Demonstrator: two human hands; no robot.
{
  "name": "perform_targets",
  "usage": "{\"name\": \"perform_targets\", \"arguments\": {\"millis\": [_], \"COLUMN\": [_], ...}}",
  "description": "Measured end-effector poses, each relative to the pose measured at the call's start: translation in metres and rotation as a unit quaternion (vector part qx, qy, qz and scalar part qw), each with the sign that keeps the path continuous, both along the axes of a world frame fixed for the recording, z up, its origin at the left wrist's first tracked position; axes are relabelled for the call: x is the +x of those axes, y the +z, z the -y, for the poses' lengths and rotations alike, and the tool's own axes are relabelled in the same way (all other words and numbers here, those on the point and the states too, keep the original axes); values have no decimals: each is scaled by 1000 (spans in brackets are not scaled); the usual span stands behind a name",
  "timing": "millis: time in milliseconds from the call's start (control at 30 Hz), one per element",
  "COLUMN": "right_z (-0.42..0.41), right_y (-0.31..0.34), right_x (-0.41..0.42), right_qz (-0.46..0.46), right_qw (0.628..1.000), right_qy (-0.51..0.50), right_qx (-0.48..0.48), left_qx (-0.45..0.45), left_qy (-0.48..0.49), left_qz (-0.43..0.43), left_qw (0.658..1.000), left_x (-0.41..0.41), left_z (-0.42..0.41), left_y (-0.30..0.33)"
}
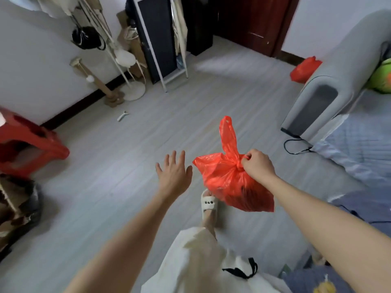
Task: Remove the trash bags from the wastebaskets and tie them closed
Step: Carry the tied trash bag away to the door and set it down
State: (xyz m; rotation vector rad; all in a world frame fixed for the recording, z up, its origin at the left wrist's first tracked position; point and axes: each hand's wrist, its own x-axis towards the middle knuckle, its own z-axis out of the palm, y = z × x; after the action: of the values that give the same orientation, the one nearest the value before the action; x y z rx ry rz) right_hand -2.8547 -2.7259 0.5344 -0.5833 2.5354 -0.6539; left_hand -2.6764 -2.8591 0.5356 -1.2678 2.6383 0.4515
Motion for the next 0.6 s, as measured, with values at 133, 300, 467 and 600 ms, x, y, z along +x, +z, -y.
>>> {"name": "perform_targets", "arguments": {"millis": [133,300,467,600], "right_z": [73,141,201,256], "right_y": [-1,18,24,8], "right_x": [-101,-217,-340,-456], "right_qz": [15,17,17,28], "right_qw": [998,993,987,982], "right_qy": [-55,-107,-143,-171], "right_qx": [4,-47,-75,-81], "left_qx": [5,-4,-1,-4], "left_qy": [-46,-113,-167,-186], "left_qz": [-3,-10,-10,-21], "left_qw": [999,994,986,982], "left_x": [-114,-261,-404,-522], "left_z": [89,171,234,290], "left_y": [-3,12,14,5]}}
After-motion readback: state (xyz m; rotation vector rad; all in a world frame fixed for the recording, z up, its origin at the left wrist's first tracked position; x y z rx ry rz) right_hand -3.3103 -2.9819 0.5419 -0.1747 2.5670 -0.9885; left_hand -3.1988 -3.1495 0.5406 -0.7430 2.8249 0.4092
